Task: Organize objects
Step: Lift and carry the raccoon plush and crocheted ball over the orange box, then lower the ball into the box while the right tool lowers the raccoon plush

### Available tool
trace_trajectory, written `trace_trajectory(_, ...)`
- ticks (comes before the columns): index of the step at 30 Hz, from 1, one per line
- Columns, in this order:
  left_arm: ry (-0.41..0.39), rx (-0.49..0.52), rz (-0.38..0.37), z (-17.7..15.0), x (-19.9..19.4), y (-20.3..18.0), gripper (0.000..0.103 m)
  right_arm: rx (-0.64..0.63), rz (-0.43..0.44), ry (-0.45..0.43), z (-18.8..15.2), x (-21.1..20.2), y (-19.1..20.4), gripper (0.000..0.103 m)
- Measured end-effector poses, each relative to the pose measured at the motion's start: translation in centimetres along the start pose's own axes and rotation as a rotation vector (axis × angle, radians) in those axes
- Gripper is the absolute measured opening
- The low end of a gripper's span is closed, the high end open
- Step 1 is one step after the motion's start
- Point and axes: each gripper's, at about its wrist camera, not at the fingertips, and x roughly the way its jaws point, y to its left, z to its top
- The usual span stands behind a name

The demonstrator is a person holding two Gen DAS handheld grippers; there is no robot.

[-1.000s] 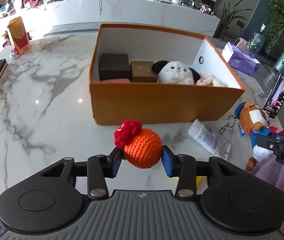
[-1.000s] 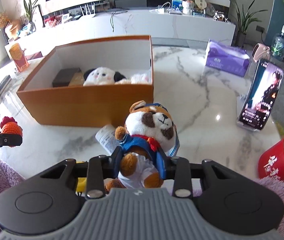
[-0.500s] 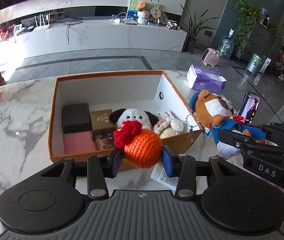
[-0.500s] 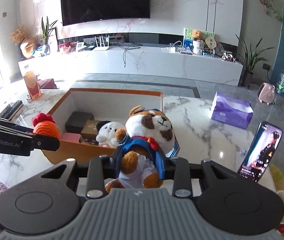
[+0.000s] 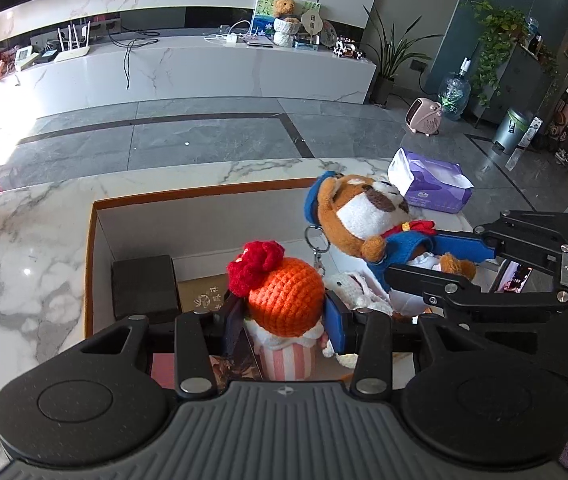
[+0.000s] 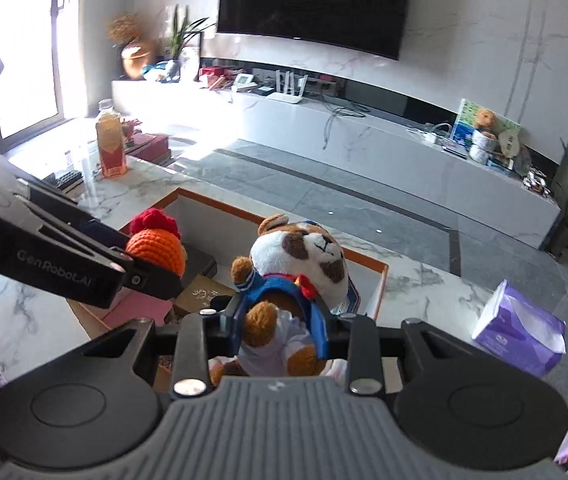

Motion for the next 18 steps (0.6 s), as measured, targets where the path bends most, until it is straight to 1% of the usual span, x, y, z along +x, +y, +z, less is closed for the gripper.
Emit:
trace_trajectory(3,0.022,-0.009,-0.003,0.7,1.7,0.9,0.049,-0.1,0.06,0.032,0.8,2.4,-1.1,0.035)
trace_trajectory(8,0.043,-0.018,0.007,1.7,4.3,2.3,0.049,-0.249,0.095,0.103,1.8,6.4,-2.1,0.035)
trace_trajectory(11,0.053,-0.026,0.004,2.2,5.6,2.9,0.049,-0.349,0.123,0.146,1.8,8.4,-1.8,0.035)
trace_trajectory(15,0.075,-0.051,0.003,2.5,7.1,3.7,0.049,-0.478,0.131,0.188,1.4,10.9,-1.4,0.035)
trace_trajectory(18,0.09,-0.071,-0.003,2.6,8.0,4.2,0.049,-0.547,0.136,0.208,1.3,12.4,-1.2,0.035)
